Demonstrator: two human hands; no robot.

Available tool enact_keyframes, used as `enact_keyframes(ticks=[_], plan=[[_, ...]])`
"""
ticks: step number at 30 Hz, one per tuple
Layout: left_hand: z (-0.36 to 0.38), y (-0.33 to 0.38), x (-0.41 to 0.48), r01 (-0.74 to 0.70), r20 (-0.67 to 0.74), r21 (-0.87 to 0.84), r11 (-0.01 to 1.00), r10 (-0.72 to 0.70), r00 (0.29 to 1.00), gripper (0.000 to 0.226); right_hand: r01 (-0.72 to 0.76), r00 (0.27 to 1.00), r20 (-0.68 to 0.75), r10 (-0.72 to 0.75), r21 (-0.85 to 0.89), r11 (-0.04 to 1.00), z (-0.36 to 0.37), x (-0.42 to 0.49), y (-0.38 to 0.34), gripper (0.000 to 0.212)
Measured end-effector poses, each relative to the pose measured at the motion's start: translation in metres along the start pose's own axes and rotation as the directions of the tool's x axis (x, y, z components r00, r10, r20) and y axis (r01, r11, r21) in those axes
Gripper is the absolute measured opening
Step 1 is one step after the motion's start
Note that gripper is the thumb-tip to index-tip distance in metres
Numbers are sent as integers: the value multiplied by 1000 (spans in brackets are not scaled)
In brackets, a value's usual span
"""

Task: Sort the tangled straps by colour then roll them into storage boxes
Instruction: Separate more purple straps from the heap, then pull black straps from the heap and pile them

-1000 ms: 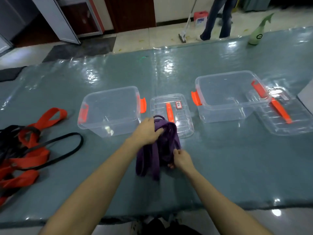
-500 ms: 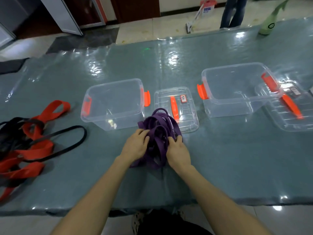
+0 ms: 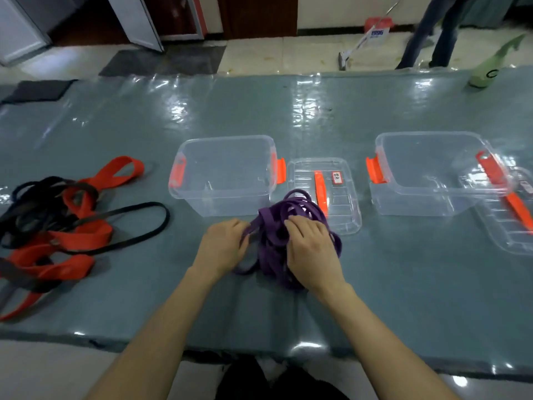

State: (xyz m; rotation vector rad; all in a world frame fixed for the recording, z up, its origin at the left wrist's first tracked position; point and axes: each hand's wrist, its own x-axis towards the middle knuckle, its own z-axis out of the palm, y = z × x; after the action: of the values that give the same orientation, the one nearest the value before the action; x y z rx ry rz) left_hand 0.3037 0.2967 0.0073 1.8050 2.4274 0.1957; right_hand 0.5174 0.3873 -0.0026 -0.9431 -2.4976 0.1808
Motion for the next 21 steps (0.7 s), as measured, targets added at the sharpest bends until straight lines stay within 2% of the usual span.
enact_keyframes(ticks=[3, 7, 12, 16, 18, 21], plan=[[-12, -44, -26, 73, -12, 72, 995, -72, 997, 25, 139, 980, 144, -137, -1, 990, 20, 23, -48, 31], [-20, -125, -67, 181, 2, 147, 972, -184, 983, 28, 269, 906, 336, -257, 12, 963, 63, 48, -120, 23], [-32, -246, -122, 282, 24, 236, 930, -296, 955, 26, 354, 818, 461, -344, 66, 933, 123, 76, -218, 23], [-44, -339, -165, 366, -41, 231, 901, -367, 929, 20, 427, 757, 518, -399, 70, 902, 171, 105, -303, 30], [-45, -386, -187, 399, -26, 227, 889, -404, 915, 30, 421, 749, 524, -406, 97, 902, 195, 122, -344, 37], [-45, -439, -217, 449, 65, 199, 871, -469, 881, 68, 362, 745, 562, -359, 110, 925, 223, 138, -384, 58]])
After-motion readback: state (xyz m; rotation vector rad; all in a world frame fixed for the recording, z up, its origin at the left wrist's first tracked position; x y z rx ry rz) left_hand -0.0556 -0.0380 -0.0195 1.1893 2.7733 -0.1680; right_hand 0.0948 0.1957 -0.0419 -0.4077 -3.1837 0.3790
